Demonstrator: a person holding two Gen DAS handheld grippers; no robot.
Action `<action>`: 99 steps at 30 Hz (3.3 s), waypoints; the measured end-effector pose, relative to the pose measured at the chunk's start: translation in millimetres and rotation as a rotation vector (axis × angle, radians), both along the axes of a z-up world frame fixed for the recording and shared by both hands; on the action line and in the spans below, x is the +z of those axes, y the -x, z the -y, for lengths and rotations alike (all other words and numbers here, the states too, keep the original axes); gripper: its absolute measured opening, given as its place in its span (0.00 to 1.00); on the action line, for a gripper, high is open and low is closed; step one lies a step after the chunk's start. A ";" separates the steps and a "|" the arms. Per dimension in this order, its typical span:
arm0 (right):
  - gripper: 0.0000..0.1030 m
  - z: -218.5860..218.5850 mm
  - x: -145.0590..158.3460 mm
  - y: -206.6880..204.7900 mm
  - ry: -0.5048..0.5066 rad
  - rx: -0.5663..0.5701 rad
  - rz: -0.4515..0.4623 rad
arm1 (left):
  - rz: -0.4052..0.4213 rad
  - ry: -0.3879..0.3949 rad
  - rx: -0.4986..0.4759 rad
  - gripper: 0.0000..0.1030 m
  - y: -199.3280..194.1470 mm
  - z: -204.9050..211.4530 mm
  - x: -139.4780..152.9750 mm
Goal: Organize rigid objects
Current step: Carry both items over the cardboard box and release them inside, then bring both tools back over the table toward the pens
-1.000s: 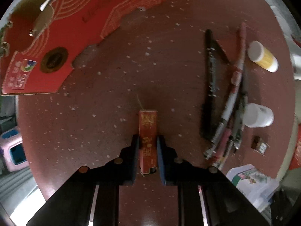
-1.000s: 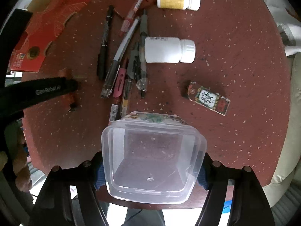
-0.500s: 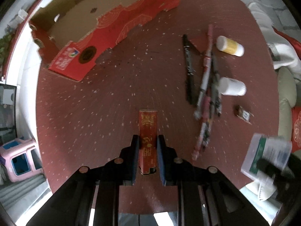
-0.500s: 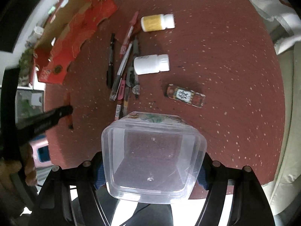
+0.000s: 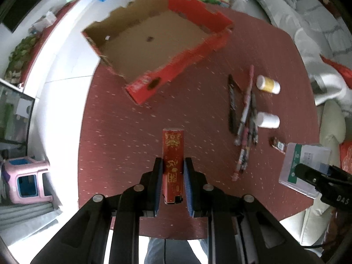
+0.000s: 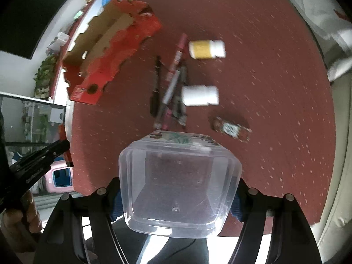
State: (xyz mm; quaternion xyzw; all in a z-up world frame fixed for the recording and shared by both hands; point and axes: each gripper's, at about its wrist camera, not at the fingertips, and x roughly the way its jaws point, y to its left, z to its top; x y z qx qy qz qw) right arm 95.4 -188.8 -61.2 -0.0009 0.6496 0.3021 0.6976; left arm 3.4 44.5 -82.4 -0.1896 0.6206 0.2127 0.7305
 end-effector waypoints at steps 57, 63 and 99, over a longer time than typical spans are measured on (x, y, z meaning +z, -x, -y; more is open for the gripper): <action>0.72 -291.5 33.1 -122.5 0.027 0.034 0.207 | 0.039 -0.089 0.096 0.20 -134.6 -215.4 -53.6; 0.72 -298.3 8.1 -130.9 0.064 0.035 0.183 | 0.001 -0.090 0.094 0.20 -139.6 -215.8 -74.0; 1.00 -27.2 -30.6 35.7 0.087 -0.338 -0.120 | 0.158 0.162 -0.211 1.00 7.4 -61.3 -3.5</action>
